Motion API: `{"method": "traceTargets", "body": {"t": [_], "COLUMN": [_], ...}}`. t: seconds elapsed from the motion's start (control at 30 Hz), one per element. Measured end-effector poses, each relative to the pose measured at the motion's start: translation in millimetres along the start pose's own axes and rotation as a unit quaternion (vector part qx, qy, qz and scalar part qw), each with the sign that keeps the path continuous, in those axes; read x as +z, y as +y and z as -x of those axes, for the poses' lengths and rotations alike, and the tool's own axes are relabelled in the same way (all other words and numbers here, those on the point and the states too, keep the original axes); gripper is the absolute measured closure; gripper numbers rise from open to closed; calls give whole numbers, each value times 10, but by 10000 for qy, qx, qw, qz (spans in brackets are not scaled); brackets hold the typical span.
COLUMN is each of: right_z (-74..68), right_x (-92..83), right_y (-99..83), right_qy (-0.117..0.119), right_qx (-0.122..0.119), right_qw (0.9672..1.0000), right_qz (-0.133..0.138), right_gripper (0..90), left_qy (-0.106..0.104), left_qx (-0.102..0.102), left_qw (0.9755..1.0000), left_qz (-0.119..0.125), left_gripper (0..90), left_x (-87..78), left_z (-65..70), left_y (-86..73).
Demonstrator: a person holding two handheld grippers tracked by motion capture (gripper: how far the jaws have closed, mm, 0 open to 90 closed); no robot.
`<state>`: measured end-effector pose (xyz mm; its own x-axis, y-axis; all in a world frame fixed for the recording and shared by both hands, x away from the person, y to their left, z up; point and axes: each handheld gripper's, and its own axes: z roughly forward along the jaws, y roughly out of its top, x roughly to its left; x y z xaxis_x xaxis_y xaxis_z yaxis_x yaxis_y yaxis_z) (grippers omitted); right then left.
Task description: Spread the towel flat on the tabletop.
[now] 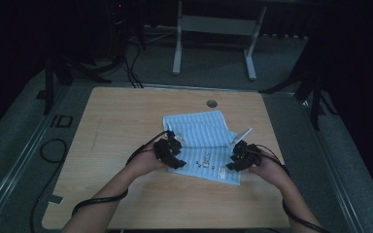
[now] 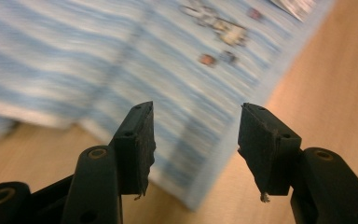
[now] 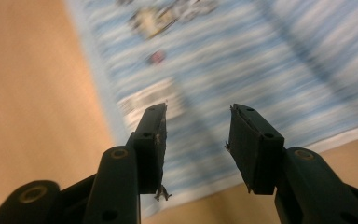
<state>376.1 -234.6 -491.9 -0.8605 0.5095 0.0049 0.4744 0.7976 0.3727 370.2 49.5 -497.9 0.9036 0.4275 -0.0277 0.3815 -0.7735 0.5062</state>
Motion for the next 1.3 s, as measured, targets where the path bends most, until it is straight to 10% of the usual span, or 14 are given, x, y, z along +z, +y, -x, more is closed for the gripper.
{"method": "traceTargets", "body": {"t": [0.3, 0.4, 0.77, 1.0, 1.3], "right_z": [-250, -264, -352, -412, -821], "right_x": [139, 175, 194, 43, -371], "right_y": [-235, -270, -202, -134, -198], "right_qy": [227, 220, -154, 15, 271], "right_qx": [-343, -402, -683, -967, -1463], "right_qw": [9981, 9972, 9934, 9919, 9885], "right_qz": [-461, -595, -905, -824, -275], "right_gripper": [562, 577, 858, 859, 857], "left_qy": [59, 37, -48, -219, -435], "left_qx": [519, 400, 300, 268, 162], "left_qw": [9969, 9979, 9973, 9969, 9978], "left_qz": [-590, -510, -666, -703, -482], "left_gripper": [459, 480, 850, 851, 848], "left_x": [313, 335, 322, -29, -626], "left_z": [127, 115, 211, 318, 786], "left_y": [-17, -38, 3, -6, -261]}}
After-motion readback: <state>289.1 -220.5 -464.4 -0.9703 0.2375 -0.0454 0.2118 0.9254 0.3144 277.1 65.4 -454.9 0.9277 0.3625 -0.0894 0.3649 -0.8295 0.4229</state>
